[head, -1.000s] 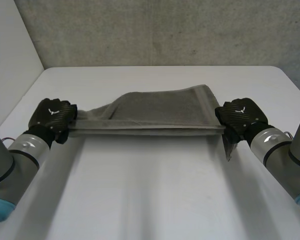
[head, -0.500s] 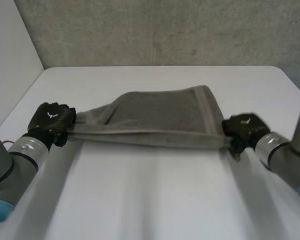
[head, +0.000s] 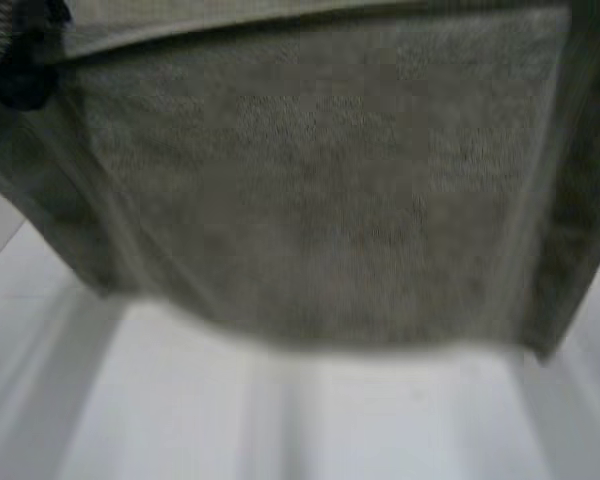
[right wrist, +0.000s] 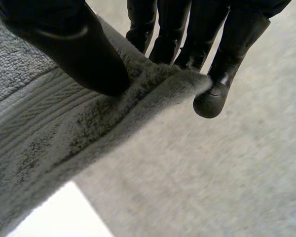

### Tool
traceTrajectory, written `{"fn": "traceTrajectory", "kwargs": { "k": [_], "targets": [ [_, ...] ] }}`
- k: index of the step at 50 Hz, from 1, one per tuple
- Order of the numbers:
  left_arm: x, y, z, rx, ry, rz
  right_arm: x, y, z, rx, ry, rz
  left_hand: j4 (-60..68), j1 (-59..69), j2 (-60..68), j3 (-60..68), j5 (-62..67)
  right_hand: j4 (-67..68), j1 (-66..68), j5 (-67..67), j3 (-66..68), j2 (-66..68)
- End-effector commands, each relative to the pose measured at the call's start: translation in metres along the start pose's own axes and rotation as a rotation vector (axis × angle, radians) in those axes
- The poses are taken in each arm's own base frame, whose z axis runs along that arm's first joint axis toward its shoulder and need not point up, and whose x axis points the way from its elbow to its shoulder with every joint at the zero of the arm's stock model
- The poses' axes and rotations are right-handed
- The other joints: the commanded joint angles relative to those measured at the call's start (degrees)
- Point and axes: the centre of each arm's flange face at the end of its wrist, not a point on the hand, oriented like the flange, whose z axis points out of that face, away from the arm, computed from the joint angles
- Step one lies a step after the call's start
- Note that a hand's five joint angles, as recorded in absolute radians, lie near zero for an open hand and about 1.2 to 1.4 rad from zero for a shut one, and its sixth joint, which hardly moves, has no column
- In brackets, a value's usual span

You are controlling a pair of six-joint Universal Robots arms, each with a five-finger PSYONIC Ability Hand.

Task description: Fold the towel.

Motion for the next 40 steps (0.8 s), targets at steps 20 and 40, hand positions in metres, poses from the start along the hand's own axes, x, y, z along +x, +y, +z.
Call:
{"fn": "traceTrajectory", "kwargs": {
  "k": [20, 40],
  "targets": [
    [0.014, 0.067, 0.149, 0.112, -0.045, 0.191, -0.043, 0.068, 0.143, 0.223, 0.286, -0.163, 10.2, 13.3, 10.3, 10.3, 11.2, 3.4, 3.6, 2.8, 3.1, 3.0],
    [0.022, 0.127, 0.103, 0.022, 0.001, 0.006, -0.083, 0.109, 0.097, 0.002, 0.010, -0.134, 10.2, 13.3, 10.3, 10.3, 11.2, 3.4, 3.6, 2.8, 3.1, 3.0]
  ]
}}
